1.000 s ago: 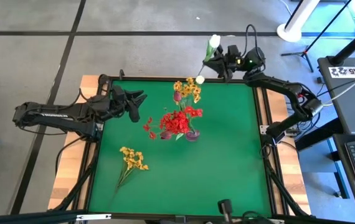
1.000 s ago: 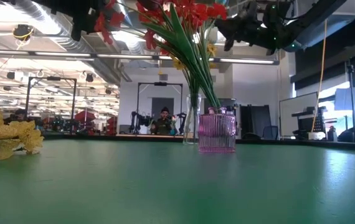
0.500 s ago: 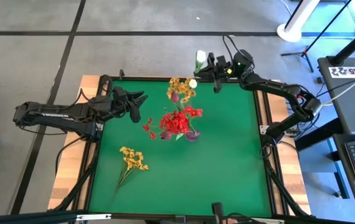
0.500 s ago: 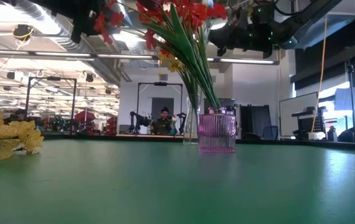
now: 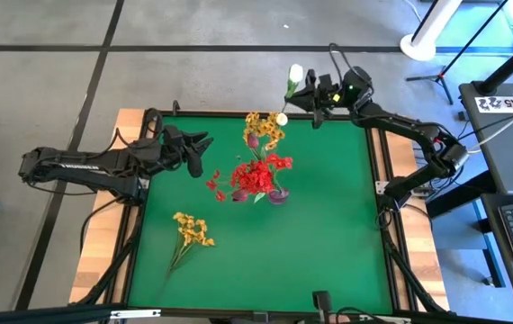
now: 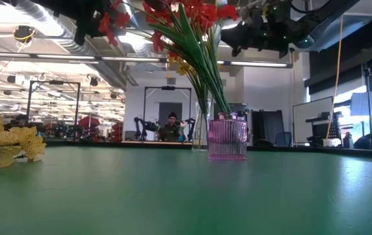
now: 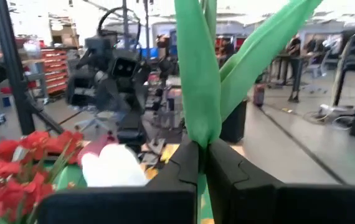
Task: Sort flowers into vase by color
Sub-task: Put the white flower into the transparent vase
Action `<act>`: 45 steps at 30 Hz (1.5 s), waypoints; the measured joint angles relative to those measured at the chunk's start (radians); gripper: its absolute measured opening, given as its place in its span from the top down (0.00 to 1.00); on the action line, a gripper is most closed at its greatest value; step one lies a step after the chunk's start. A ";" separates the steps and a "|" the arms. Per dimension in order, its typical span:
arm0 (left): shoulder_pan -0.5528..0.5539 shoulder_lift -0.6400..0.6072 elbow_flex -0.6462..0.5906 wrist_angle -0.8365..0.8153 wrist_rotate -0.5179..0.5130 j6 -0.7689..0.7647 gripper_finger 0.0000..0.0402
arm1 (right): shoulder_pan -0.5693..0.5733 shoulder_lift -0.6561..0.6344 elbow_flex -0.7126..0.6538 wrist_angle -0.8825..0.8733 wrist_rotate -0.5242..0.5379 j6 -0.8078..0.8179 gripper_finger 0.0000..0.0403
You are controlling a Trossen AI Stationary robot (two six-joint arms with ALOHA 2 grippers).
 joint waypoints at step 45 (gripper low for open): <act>0.000 0.000 0.000 -0.015 -0.014 0.005 0.67 | 0.017 -0.002 0.046 -0.426 0.057 -0.214 0.60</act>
